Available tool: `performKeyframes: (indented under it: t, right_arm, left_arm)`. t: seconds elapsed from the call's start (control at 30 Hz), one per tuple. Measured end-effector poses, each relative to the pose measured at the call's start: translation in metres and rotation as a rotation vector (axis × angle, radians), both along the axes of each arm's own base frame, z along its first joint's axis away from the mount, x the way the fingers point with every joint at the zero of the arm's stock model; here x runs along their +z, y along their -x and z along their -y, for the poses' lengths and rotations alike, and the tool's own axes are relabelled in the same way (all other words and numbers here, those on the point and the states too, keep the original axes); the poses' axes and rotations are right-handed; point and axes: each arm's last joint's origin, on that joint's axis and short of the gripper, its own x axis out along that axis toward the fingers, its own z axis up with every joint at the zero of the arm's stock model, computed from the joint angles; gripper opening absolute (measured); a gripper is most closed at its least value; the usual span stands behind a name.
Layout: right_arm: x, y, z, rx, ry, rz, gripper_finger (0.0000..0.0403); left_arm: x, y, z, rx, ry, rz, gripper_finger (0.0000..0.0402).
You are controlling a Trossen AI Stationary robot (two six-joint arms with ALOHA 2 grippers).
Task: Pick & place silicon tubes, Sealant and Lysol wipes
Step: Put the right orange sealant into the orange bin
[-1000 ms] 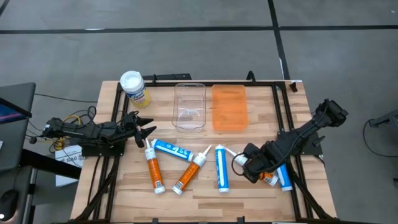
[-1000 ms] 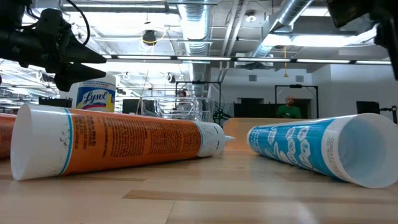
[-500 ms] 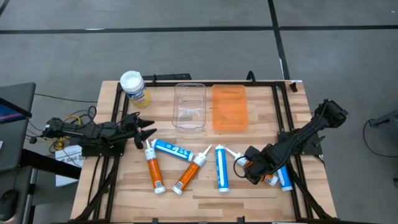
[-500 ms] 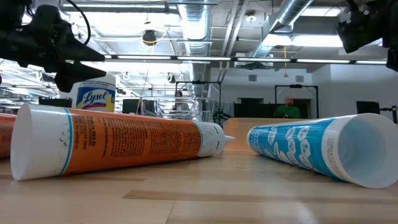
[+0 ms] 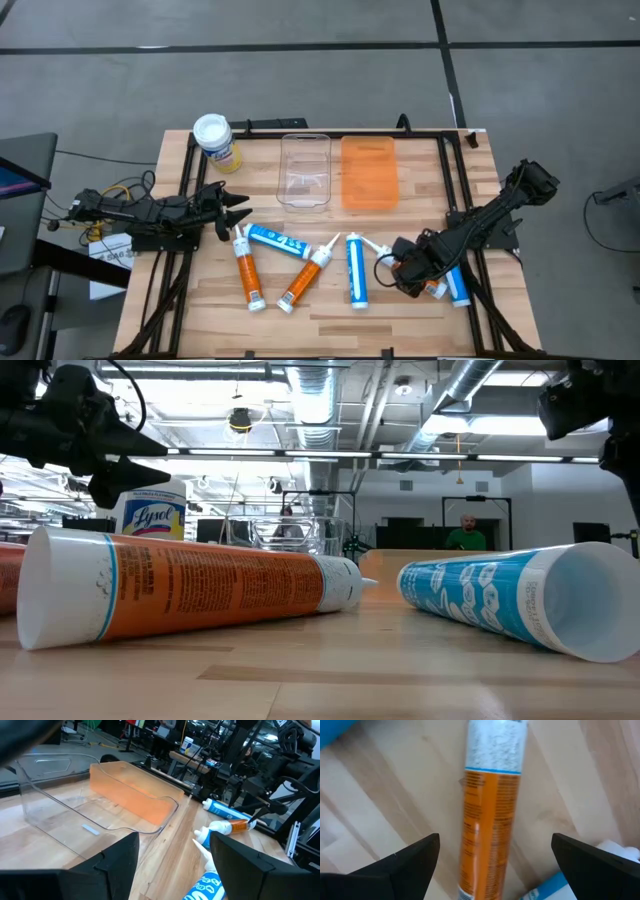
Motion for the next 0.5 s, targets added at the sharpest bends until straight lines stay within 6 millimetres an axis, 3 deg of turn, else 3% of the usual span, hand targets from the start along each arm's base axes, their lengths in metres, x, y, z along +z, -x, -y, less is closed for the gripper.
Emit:
performKeyframes:
  t: [0.5]
  right_arm:
    - [0.0004, -0.007, -0.0031, 0.003, -0.087, 0.035, 0.0377]
  left_arm:
    - [0.0001, 0.0, 0.0, 0.0, 0.002, 0.002, 0.0236]
